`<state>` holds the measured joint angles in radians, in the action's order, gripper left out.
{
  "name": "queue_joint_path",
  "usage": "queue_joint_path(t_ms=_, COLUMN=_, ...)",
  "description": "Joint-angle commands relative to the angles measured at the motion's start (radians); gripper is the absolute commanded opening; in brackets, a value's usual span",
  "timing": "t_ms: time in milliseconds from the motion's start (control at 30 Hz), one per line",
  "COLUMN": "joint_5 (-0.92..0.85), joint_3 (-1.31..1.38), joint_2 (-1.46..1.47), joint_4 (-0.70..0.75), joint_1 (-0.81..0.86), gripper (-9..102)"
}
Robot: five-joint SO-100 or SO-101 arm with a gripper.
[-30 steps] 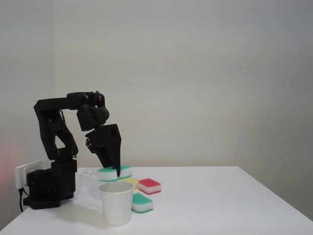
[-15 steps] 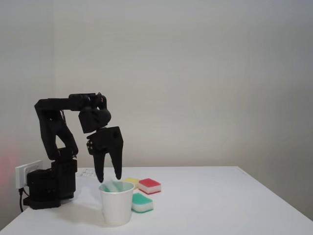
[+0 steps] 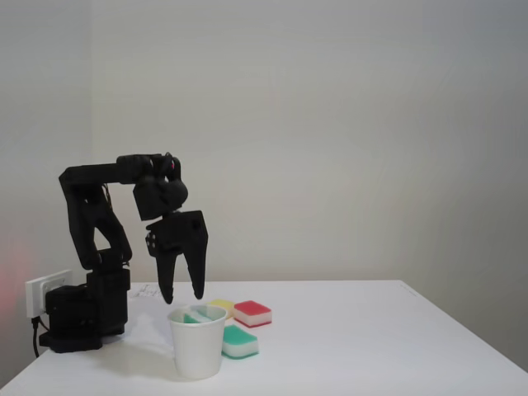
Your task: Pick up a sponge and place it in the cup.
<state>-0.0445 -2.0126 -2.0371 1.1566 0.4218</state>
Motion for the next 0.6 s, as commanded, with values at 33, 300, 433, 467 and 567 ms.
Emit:
queue_joint_path(t_ms=33, joint_5=0.026, joint_3=0.101, joint_2=-0.009, joint_4=0.08, joint_1=-0.005, gripper=13)
queue_joint_path(t_ms=300, joint_5=0.094, joint_3=0.135, joint_2=-0.087, joint_4=0.164, joint_1=-0.044, gripper=0)
queue_joint_path(t_ms=433, joint_5=0.126, joint_3=0.092, joint_2=-0.181, joint_4=0.192, joint_1=-0.089, gripper=0)
queue_joint_path(t_ms=467, joint_5=0.132, joint_3=0.071, joint_2=-0.215, joint_4=0.198, joint_1=-0.101, gripper=0)
queue_joint_path(t_ms=567, joint_5=0.133, joint_3=-0.021, joint_2=-0.342, joint_4=0.21, joint_1=-0.127, gripper=0)
